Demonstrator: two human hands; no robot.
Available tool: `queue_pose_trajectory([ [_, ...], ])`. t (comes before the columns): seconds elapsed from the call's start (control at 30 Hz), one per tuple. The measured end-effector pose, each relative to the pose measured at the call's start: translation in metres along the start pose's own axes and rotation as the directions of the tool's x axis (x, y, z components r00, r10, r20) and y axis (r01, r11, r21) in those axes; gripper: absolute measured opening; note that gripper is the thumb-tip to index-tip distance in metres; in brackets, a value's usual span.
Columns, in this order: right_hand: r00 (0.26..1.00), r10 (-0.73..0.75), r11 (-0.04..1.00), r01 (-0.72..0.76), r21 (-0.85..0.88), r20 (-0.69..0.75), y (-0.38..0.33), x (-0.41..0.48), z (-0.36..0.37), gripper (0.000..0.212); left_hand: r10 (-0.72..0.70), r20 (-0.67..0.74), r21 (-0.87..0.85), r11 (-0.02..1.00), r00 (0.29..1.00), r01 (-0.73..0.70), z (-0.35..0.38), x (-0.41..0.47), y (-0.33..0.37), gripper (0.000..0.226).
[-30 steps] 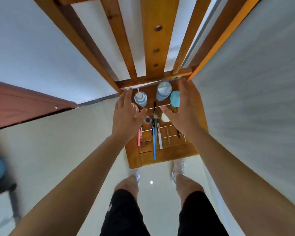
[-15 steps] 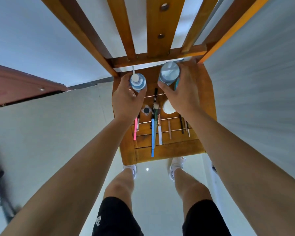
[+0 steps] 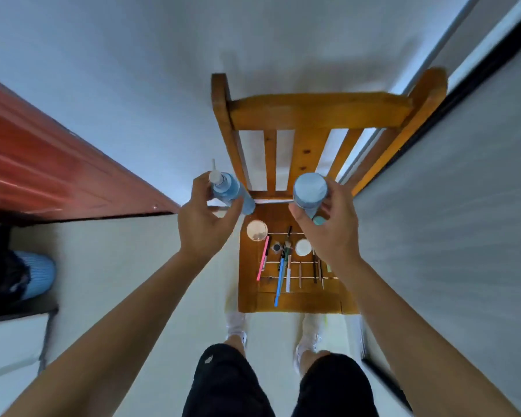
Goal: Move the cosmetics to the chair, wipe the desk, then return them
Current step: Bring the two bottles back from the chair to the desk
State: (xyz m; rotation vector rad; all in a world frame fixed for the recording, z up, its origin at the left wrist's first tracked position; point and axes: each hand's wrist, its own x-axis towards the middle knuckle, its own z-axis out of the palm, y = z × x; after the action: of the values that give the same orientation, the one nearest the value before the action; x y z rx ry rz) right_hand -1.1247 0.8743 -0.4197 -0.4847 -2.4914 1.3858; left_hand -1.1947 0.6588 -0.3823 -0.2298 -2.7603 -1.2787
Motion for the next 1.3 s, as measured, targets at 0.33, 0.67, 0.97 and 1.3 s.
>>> queue_pose_trajectory([
  [0.33, 0.835, -0.521, 0.822, 0.435, 0.368, 0.177, -0.248, 0.012, 0.007, 0.066, -0.025, -0.543, 0.118, 0.987, 0.839, 0.106, -0.227, -0.059, 0.088, 0.057],
  [0.67, 0.526, -0.812, 0.544, 0.527, 0.653, 0.252, -0.421, -0.163, 0.124, 0.061, -0.092, -0.841, 0.057, 0.965, 0.533, 0.255, -0.418, -0.246, 0.046, 0.057],
  [0.97, 0.280, -0.880, 0.470, 0.395, 0.790, 0.383, -0.536, -0.428, 0.275, 0.057, -0.097, -0.933, 0.090, 0.870, 0.345, 0.485, -0.592, -0.475, -0.040, 0.058],
  [1.3, 0.053, -0.890, 0.442, 0.346, 0.828, 0.453, -0.609, -0.609, 0.394, 0.063, -0.178, -0.980, -0.090, 0.800, 0.092, 0.593, -0.694, -0.615, -0.124, 0.060],
])
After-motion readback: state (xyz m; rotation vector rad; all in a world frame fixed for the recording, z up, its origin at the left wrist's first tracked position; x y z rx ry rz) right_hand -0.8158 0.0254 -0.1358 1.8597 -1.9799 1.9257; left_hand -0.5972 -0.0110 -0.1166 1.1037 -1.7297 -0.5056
